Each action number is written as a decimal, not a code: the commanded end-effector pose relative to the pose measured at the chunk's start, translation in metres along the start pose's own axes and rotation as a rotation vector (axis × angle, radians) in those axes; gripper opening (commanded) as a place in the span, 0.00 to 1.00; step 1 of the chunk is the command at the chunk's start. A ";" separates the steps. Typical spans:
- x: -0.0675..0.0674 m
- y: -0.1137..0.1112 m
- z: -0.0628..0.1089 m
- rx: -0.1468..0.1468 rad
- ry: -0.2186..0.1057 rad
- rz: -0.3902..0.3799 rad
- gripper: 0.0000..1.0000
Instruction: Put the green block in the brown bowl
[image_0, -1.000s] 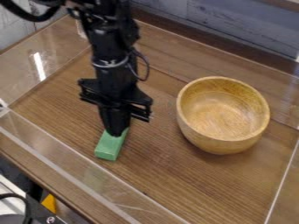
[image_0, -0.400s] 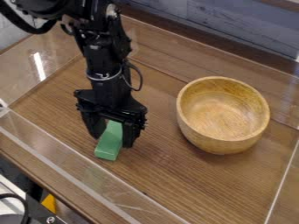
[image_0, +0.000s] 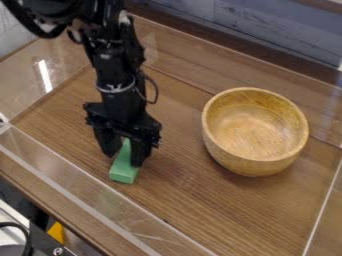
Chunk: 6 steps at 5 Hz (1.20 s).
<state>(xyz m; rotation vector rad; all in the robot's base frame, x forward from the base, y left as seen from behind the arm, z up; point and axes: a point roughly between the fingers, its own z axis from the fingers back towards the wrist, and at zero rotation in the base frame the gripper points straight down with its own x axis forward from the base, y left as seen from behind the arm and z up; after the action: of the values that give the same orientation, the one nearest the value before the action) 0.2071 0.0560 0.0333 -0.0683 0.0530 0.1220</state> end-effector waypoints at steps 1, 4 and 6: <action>0.011 0.006 0.019 0.007 -0.028 -0.071 0.00; 0.002 -0.004 0.014 0.012 -0.012 -0.108 1.00; 0.000 -0.008 0.002 0.016 -0.004 -0.041 1.00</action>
<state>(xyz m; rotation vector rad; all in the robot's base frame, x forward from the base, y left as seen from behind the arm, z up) 0.2052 0.0480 0.0318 -0.0617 0.0669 0.0814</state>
